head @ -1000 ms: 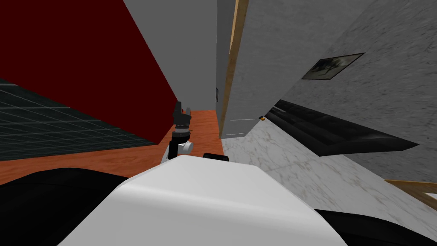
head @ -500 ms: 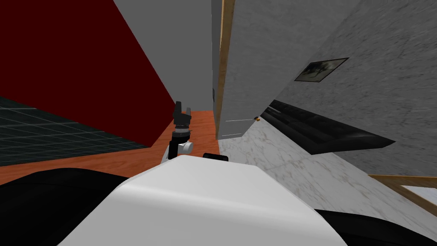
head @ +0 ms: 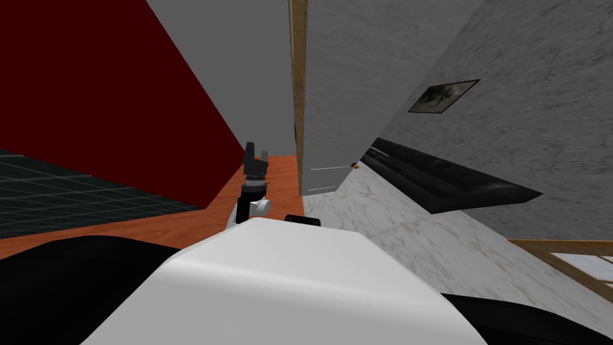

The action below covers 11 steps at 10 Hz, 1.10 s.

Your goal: Push the door open

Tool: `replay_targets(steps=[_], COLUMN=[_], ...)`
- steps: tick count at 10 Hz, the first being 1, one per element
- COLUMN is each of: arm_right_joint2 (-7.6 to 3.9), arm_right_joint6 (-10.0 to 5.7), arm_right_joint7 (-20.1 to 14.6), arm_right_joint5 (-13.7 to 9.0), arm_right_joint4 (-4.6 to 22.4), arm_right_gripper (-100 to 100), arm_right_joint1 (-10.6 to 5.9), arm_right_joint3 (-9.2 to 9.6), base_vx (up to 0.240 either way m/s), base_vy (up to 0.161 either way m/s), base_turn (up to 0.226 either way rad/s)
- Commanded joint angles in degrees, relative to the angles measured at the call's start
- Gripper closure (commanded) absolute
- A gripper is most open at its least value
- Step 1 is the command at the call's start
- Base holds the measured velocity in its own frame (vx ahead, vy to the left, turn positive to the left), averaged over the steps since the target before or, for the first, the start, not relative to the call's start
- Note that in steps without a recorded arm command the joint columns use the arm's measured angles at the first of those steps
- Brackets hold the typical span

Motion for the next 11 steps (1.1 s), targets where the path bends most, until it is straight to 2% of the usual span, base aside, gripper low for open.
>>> replay_targets(steps=[1,6,11], arm_right_joint2=[-0.64,-1.39,-1.06], arm_right_joint6=[-0.78,-1.70,-2.60], arm_right_joint7=[0.1,0.2,0.3], arm_right_joint5=[-0.7,-3.2,-5.7], arm_right_joint4=[-0.4,0.6,1.6], arm_right_gripper=[100,100,100], arm_right_joint1=[0.65,1.12,1.60], arm_right_joint3=[-0.83,-2.72,-4.60], base_vx=[0.021,0.026,0.034], base_vy=[-0.212,-0.199,-0.196], base_turn=[-0.059,-0.051,-0.054])
